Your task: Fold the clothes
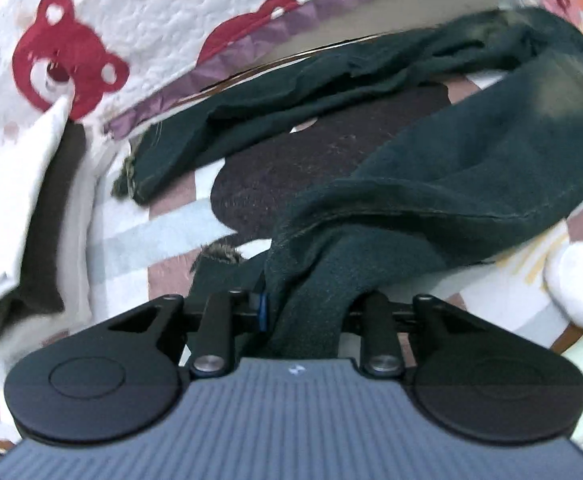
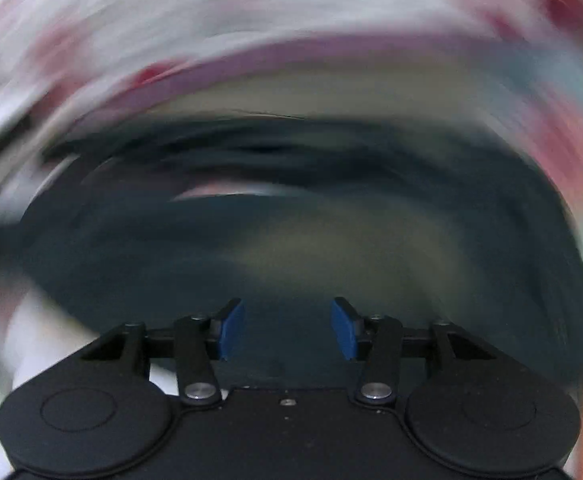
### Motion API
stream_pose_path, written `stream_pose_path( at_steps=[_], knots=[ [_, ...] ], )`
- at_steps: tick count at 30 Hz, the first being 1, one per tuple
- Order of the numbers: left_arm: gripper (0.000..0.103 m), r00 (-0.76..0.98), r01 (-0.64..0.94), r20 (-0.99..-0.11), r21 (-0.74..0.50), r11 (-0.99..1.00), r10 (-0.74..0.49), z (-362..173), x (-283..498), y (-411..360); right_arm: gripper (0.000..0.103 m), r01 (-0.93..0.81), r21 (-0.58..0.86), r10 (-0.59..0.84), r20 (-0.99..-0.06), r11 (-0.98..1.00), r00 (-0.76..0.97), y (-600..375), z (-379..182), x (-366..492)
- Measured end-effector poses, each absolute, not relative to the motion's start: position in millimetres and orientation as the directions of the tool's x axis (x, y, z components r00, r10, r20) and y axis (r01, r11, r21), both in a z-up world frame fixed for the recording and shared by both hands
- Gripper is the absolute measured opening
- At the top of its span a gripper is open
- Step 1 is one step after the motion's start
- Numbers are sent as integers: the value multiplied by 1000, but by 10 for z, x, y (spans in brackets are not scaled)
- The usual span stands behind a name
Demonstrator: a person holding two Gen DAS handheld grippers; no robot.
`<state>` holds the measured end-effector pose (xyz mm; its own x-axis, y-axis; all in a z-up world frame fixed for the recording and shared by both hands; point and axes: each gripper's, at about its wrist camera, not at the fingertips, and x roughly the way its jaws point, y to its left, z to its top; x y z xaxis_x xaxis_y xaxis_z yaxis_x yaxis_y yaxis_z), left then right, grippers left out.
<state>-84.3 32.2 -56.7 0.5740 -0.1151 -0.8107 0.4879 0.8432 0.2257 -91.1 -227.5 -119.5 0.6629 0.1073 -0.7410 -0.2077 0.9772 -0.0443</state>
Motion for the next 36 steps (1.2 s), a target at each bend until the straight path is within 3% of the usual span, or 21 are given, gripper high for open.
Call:
stream_pose_path(
  at_steps=[4,7,11,13,16,18,20,21,23,27,29,32,36],
  knots=[
    [24,605,415,-787,184,891,-119,-471,-682,399,56,-509,85,398,-738,857,546,-1679,-1116,-373],
    [28,622,329,-771,100,939,-136,-379,-514,503,57,-706,-74,412,-768,704,491,-1056,-1202,-248],
    [28,618,196,-774,-24,980,-143,-415,-375,594,60,-683,104,495,-767,723,407,-804,-1438,13],
    [28,609,181,-782,-23,983,-131,-461,-446,548,66,-658,102,484,-762,746,430,-746,-1529,66],
    [28,594,207,-795,4,978,-122,-469,-580,515,66,-628,88,462,-757,773,462,-675,-1644,162],
    [32,557,218,-812,-59,974,-173,-438,-609,590,66,-626,102,468,-759,773,453,-686,-1702,275],
    [39,504,196,-822,-190,962,-265,-431,-653,702,46,-642,111,482,-760,758,437,-691,-1754,359],
    [42,485,168,-820,-253,953,-304,-442,-693,749,22,-667,111,496,-760,737,421,-689,-1774,372],
    [45,476,106,-808,-340,934,-348,-437,-790,826,10,-658,99,501,-734,746,459,-748,-1688,345],
    [56,504,31,-773,-429,903,-385,-319,-976,959,8,-587,95,488,-669,804,561,-931,-1473,239],
    [64,515,9,-763,-451,892,-391,-266,-1028,1015,8,-549,26,424,-666,835,614,-965,-1431,86],
    [66,517,-56,-770,-465,884,-373,-258,-1002,1111,6,-541,-130,304,-708,831,638,-937,-1522,-164],
    [73,491,-119,-802,-447,886,-339,-351,-876,1207,5,-479,-144,222,-747,866,626,-1124,-1662,-245]
  ],
)
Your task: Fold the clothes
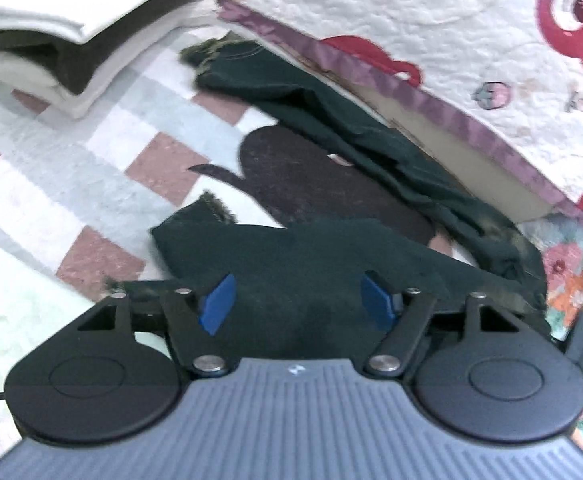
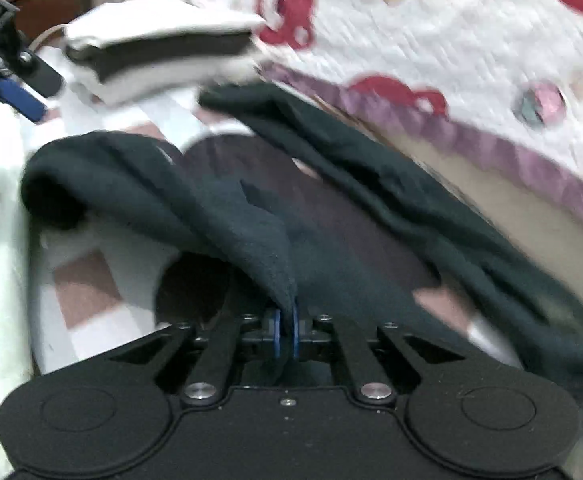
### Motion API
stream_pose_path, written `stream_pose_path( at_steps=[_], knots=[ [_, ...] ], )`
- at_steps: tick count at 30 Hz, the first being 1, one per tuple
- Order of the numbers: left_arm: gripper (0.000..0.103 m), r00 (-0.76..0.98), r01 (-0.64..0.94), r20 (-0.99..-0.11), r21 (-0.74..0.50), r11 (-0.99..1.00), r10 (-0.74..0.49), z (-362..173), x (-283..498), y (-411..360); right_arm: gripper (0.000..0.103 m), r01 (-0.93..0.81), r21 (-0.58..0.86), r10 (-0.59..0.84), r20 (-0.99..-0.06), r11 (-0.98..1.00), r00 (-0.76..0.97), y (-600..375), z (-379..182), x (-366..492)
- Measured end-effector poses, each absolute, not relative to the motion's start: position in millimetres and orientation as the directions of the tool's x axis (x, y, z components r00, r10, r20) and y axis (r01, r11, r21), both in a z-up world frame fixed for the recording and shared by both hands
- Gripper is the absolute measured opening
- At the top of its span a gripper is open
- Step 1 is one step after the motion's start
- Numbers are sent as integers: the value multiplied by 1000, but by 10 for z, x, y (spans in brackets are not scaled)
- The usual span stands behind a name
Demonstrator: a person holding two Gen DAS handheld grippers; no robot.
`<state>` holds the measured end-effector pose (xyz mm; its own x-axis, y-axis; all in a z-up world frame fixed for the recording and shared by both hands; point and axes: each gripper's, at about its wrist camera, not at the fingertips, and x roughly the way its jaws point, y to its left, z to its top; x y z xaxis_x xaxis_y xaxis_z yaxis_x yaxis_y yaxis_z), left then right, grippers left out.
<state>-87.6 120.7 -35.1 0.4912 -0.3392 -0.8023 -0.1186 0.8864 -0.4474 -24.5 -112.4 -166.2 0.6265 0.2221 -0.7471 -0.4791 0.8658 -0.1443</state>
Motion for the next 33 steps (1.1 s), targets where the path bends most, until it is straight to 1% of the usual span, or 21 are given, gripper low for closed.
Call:
stream_pose_path(
  at_steps=[2,5,8,10,12,13,16,19,20,22,24,25,26,27,28,29,30,31,33],
  knots=[
    [73,470,-123,-820,-427,896,-326,-411,-848,1206,4,-447,-113,221,-747,887,627,-1229,-1675,-220],
    [73,451,-41,-836,-371,928,-314,-450,-875,1107,4,-418,-103,210,-742,903,637,-1317,-1637,-216],
    [76,430,193,-846,-256,947,-316,-427,-972,854,4,-384,-25,249,-722,923,646,-1409,-1570,-137],
    [76,395,379,-833,-237,895,-388,-386,-1051,699,4,-359,40,280,-706,933,650,-1493,-1533,-65],
    [76,364,501,-825,-218,838,-433,-344,-1082,601,4,-339,106,315,-690,935,652,-1552,-1505,21],
    [76,360,535,-825,-200,821,-436,-340,-1063,569,4,-332,130,327,-683,934,653,-1574,-1496,49],
    [78,370,595,-831,-131,793,-415,-359,-950,498,4,-320,174,351,-663,931,661,-1614,-1455,92],
    [79,388,600,-833,-97,794,-395,-426,-819,445,4,-313,205,369,-639,927,675,-1636,-1371,70],
    [79,386,605,-832,-98,790,-399,-447,-785,407,4,-307,227,380,-625,924,682,-1650,-1305,43],
    [79,355,649,-816,-137,748,-457,-479,-757,303,4,-295,271,400,-596,916,696,-1678,-1175,-13],
    [81,326,694,-794,-167,701,-512,-534,-760,175,4,-312,259,405,-574,914,712,-1673,-1044,-56],
    [79,320,708,-799,-156,689,-509,-581,-753,110,4,-321,255,410,-564,912,717,-1673,-985,-67],
    [70,315,720,-810,-136,681,-494,-633,-749,38,4,-331,251,416,-554,910,721,-1672,-927,-77],
    [36,317,733,-826,-99,673,-466,-672,-743,-26,4,-334,260,423,-544,906,724,-1686,-884,-80],
    [23,325,745,-844,-50,665,-427,-701,-736,-87,4,-335,269,429,-538,903,726,-1704,-855,-86],
    [22,345,747,-845,-16,665,-409,-688,-734,-113,4,-336,276,434,-532,901,727,-1721,-830,-93],
    [17,377,739,-833,8,674,-404,-626,-725,-106,4,-329,269,425,-529,905,735,-1724,-805,-109],
    [13,411,728,-820,32,685,-398,-549,-709,-91,4,-319,256,409,-527,912,745,-1720,-780,-130],
    [12,537,672,-766,133,729,-355,-329,-653,-7,4,-308,254,398,-511,917,762,-1716,-692,-160]
  ],
)
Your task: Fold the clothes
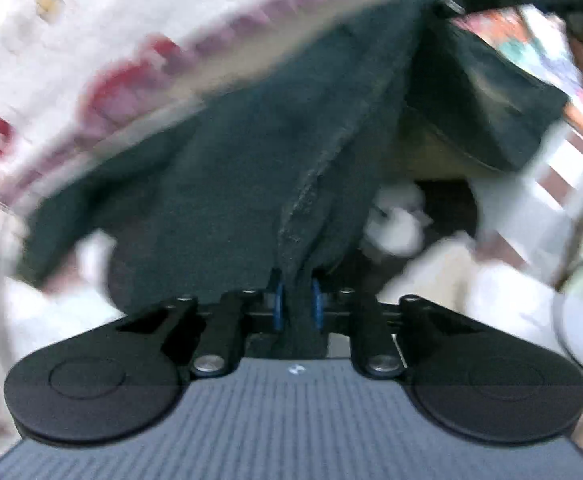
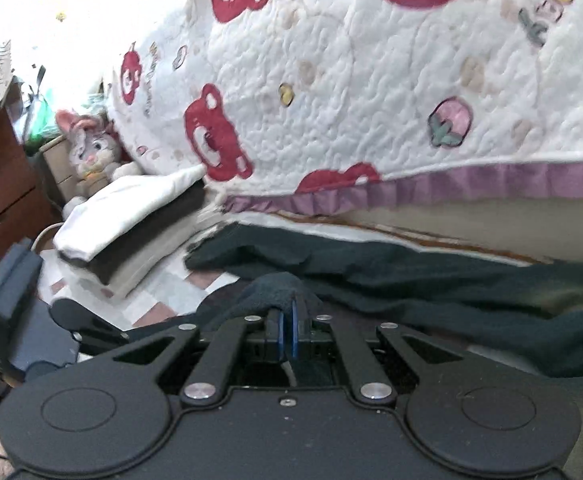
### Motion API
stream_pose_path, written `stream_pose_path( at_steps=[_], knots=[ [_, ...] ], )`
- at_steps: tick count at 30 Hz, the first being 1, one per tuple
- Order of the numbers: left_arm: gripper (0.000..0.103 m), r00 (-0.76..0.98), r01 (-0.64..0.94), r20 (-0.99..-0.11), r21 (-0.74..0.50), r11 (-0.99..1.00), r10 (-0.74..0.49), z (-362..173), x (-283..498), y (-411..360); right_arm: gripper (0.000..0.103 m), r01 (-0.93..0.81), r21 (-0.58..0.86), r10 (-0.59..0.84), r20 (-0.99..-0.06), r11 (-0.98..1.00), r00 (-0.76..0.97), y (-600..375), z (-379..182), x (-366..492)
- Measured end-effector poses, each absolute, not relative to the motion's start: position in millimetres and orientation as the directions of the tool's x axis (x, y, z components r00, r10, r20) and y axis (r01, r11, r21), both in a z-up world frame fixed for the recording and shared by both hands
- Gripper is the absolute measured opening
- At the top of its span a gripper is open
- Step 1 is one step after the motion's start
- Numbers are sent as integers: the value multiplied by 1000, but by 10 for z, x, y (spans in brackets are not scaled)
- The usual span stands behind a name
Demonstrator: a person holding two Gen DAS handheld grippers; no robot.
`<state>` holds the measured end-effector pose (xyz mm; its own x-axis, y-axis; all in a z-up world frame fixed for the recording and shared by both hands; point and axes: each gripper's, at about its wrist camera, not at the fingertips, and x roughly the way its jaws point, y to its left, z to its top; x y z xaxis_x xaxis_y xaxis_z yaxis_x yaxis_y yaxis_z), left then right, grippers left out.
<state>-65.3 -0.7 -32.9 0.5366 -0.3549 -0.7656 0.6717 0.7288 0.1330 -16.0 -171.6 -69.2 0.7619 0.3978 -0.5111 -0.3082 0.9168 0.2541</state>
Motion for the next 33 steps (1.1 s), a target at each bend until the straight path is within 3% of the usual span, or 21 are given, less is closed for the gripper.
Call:
stream_pose_path(
  at_steps=[4,7,8,10,13,16,19,23,25,29,33],
  knots=[
    [13,825,438,-518,331,836,-227,261,-596,358,4,-370,229,435,-464,900,772,-1588,-445,-181],
    [19,924,325,-353,528,785,-146,338,-805,573,5,-449,195,485,-473,872,736,-1330,-464,-190],
    [22,934,305,-343,609,732,-104,251,-852,631,5,-476,184,501,-481,860,719,-1225,-500,-188],
    [46,896,337,-444,695,635,11,-124,-826,805,5,-510,188,522,-540,840,661,-1012,-722,-155],
    [45,756,384,-645,576,722,113,-582,-785,1285,7,-491,234,499,-689,839,525,-754,-1265,-44],
    [46,606,307,-788,354,883,105,-767,-771,1794,12,-445,308,493,-776,841,394,-646,-1694,38],
    [56,569,153,-822,74,986,-27,-736,-723,2175,15,-459,310,496,-785,833,370,-605,-1777,20],
    [65,565,-40,-802,-260,965,-193,-818,-501,2563,23,-435,393,553,-759,810,344,-726,-1767,44],
    [65,537,-112,-823,-287,951,-185,-945,-349,2616,34,-399,484,612,-727,779,313,-825,-1768,18],
    [65,514,-143,-854,-180,973,-82,-1056,-165,2529,38,-321,651,725,-622,688,295,-1172,-1640,-65],
    [67,509,-138,-861,-105,985,-21,-1245,-69,2543,46,-171,552,549,-650,816,525,-2016,-1398,-283]
  ],
)
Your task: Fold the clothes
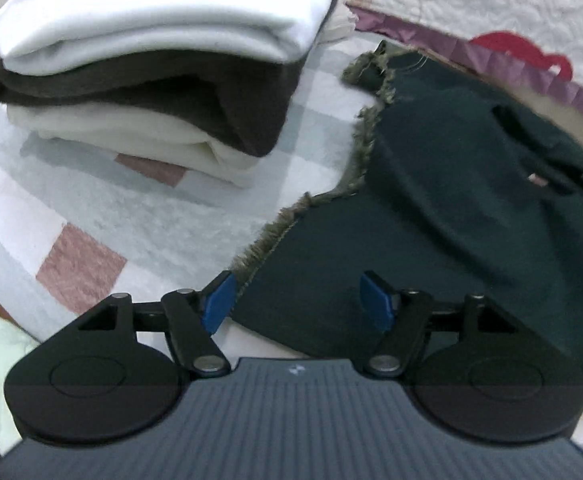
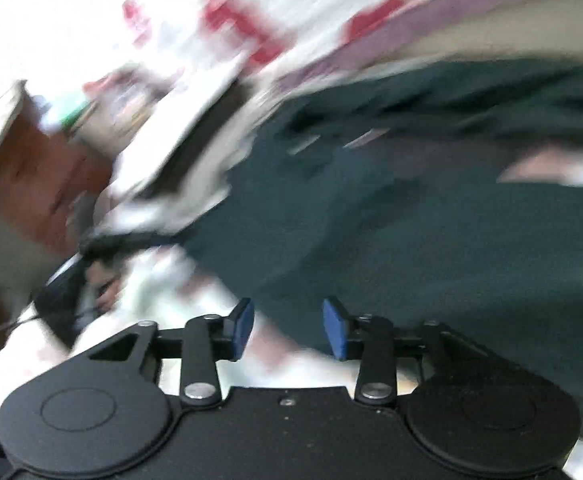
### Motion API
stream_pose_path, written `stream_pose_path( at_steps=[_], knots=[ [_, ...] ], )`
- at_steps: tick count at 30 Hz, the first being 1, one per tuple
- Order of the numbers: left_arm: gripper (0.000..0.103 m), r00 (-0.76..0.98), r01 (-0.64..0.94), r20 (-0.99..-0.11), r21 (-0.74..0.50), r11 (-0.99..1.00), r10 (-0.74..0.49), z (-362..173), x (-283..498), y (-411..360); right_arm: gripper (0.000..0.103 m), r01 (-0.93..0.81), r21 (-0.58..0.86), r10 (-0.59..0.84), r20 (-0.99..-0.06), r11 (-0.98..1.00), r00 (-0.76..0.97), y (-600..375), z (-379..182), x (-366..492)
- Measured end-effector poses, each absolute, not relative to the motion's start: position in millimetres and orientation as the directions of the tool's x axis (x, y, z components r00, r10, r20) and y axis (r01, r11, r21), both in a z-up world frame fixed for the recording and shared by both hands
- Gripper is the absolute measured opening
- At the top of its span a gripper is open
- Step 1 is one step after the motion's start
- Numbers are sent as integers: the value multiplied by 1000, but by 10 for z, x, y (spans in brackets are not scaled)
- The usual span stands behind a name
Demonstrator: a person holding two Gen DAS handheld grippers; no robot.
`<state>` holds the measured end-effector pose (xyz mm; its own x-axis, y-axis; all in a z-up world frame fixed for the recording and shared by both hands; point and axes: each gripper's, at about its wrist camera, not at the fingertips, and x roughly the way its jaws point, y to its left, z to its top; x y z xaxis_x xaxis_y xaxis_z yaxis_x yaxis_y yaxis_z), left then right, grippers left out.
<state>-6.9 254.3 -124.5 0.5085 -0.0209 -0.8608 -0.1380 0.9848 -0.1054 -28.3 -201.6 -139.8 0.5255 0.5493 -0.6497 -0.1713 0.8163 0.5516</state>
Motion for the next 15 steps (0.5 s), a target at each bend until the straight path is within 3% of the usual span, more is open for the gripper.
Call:
stream_pose_path(
  at_steps=[4,5,10,15],
  knots=[
    [21,535,-174,-845,-101,980,8,-1316,-55,2624,46,247,487,200,-695,838,690,-3255,-1446,-731],
    [17,538,-171,-843,-100,980,8,-1305,-55,2630,46,354,500,129,-701,790,702,-3549,-1476,-909],
    [18,558,-205,-823,-261,943,-107,-1269,-67,2769,49,649,532,-165,-690,544,705,-4469,-1497,-1955],
    [20,589,-308,-774,-481,821,-233,-1297,-113,2943,53,663,686,-121,-662,302,740,-4761,-1813,-2521]
  ],
)
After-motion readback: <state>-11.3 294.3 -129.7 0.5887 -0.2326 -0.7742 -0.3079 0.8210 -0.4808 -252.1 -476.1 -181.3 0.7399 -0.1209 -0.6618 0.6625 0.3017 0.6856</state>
